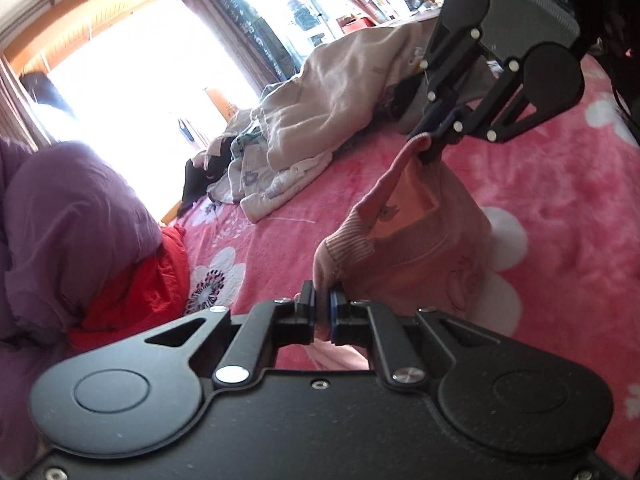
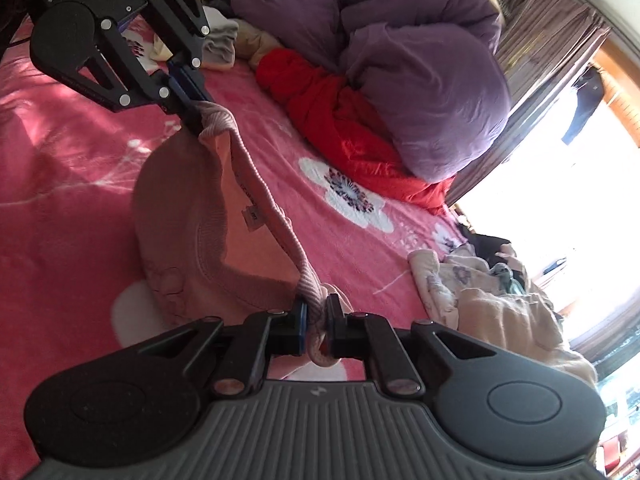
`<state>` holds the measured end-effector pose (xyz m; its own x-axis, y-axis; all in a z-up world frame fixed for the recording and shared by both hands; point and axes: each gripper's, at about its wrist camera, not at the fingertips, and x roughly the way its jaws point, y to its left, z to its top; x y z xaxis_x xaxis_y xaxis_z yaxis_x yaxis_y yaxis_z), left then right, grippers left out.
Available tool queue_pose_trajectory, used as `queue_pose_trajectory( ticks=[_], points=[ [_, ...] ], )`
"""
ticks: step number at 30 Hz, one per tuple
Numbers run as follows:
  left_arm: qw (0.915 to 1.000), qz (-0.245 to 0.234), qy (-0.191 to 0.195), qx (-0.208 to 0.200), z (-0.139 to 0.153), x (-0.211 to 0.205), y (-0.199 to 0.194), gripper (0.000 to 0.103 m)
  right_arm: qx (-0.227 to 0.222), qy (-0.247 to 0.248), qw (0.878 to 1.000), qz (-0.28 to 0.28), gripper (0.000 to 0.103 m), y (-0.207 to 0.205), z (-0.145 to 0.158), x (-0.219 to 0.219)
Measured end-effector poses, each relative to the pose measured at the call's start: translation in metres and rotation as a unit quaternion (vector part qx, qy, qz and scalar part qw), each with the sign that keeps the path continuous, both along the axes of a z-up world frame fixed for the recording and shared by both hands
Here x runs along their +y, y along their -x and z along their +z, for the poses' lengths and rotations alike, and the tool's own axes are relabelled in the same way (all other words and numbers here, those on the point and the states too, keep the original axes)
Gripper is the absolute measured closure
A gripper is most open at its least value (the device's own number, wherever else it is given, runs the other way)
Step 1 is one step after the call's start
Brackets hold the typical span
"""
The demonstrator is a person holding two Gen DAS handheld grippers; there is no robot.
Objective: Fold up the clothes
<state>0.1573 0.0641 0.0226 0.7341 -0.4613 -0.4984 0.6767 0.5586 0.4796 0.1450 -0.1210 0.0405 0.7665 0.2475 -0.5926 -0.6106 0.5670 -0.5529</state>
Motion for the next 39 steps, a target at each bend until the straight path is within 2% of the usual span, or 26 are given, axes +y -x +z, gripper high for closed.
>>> queue_pose_trajectory(
  ticks=[7, 14, 18, 21, 23, 25, 26, 28, 30, 32, 33, 35, 37, 38, 39],
  points=[
    [0.9976, 0.008, 0.024, 0.065, -0.016, 0.003, -0.076, 0.098, 0.072, -0.004, 0.997, 0.000, 0.092, -0.077, -0.016, -0.005],
    [0.9898, 0.023, 0.045, 0.133, -0.040, 0.008, -0.129, 0.098, 0.124, -0.018, 0.992, -0.012, 0.092, -0.135, -0.038, -0.008],
    [0.9796, 0.041, 0.072, 0.183, -0.047, 0.012, -0.156, 0.097, 0.163, -0.047, 0.985, -0.026, 0.091, -0.162, -0.047, -0.013],
    [0.9700, 0.061, 0.102, 0.212, -0.053, 0.018, -0.165, 0.095, 0.183, -0.097, 0.977, -0.049, 0.091, -0.179, -0.049, -0.023],
    [0.9619, 0.081, 0.126, 0.229, -0.057, 0.023, -0.169, 0.089, 0.186, -0.144, 0.970, -0.064, 0.090, -0.185, -0.049, -0.033],
    [0.9502, 0.115, 0.178, 0.228, -0.059, 0.034, -0.169, 0.071, 0.181, -0.201, 0.959, -0.087, 0.086, -0.189, -0.048, -0.045],
    [0.9419, 0.133, 0.210, 0.226, -0.060, 0.042, -0.168, 0.057, 0.175, -0.226, 0.953, -0.101, 0.083, -0.189, -0.048, -0.052],
    [0.9099, 0.168, 0.295, 0.239, -0.061, 0.062, -0.162, 0.054, 0.159, -0.270, 0.940, -0.137, 0.081, -0.186, -0.049, -0.067],
    [0.8769, 0.200, 0.361, 0.247, -0.062, 0.077, -0.151, 0.054, 0.155, -0.327, 0.916, -0.173, 0.075, -0.181, -0.051, -0.085],
    [0.8481, 0.220, 0.407, 0.259, -0.065, 0.083, -0.138, 0.054, 0.164, -0.383, 0.890, -0.187, 0.075, -0.174, -0.055, -0.102],
    [0.8382, 0.229, 0.423, 0.257, -0.068, 0.083, -0.131, 0.054, 0.159, -0.399, 0.883, -0.188, 0.075, -0.167, -0.057, -0.106],
    [0.8293, 0.230, 0.440, 0.257, -0.075, 0.078, -0.121, 0.056, 0.137, -0.412, 0.883, -0.179, 0.075, -0.151, -0.059, -0.107],
    [0.8180, 0.226, 0.447, 0.282, -0.081, 0.071, -0.123, 0.056, 0.135, -0.416, 0.883, -0.168, 0.075, -0.142, -0.065, -0.104],
    [0.8161, 0.221, 0.449, 0.288, -0.082, 0.066, -0.128, 0.056, 0.144, -0.426, 0.878, -0.167, 0.075, -0.143, -0.069, -0.105],
    [0.8184, 0.223, 0.443, 0.290, -0.082, 0.061, -0.133, 0.056, 0.155, -0.444, 0.866, -0.170, 0.075, -0.146, -0.074, -0.107]
  ],
)
